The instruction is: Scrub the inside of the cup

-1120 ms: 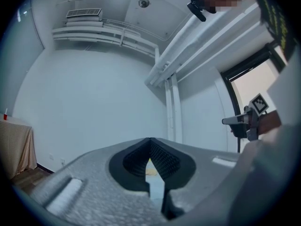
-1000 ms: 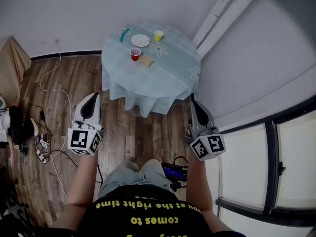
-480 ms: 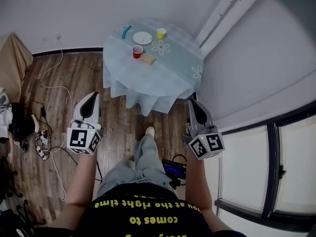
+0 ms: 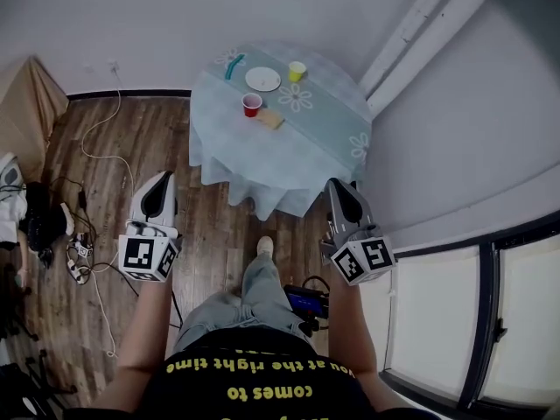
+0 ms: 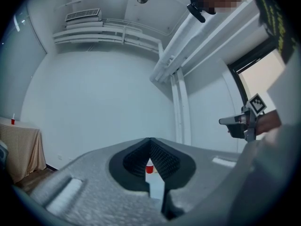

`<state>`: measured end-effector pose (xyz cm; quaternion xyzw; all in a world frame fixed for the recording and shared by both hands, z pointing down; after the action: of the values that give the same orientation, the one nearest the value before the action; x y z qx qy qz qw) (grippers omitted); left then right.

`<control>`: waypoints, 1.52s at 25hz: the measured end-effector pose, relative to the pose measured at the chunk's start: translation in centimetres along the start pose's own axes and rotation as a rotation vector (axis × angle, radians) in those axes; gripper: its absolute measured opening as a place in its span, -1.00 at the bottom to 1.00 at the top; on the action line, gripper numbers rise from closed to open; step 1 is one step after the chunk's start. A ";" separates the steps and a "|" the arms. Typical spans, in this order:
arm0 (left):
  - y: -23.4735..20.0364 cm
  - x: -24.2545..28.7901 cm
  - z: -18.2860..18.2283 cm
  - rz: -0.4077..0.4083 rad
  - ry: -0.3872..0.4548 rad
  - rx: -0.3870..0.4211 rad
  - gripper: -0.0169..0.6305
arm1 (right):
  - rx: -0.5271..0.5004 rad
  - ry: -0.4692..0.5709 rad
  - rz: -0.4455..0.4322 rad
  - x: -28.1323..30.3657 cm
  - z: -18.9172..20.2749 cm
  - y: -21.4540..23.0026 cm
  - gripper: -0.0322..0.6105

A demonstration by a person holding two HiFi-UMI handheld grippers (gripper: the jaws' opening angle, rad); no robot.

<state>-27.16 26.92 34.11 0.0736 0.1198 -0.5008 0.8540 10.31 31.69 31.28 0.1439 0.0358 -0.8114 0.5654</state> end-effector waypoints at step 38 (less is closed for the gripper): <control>-0.5 23.1 8.0 -0.120 -0.045 -0.071 -0.94 | 0.062 -0.052 -0.198 22.3 3.8 18.9 -0.88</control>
<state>-15.70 5.36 35.37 0.0247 0.1225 -0.5483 0.8269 20.04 3.86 30.80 0.1361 0.0099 -0.8675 0.4783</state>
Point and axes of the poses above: the fingertips, and each gripper's own axes: x forward along the fingers, y to its right, z out of its underside, the point moved 9 cm from there along -x, backward along the fingers, and after that the axes turned 14 degrees about y, right-handed, at the moved point
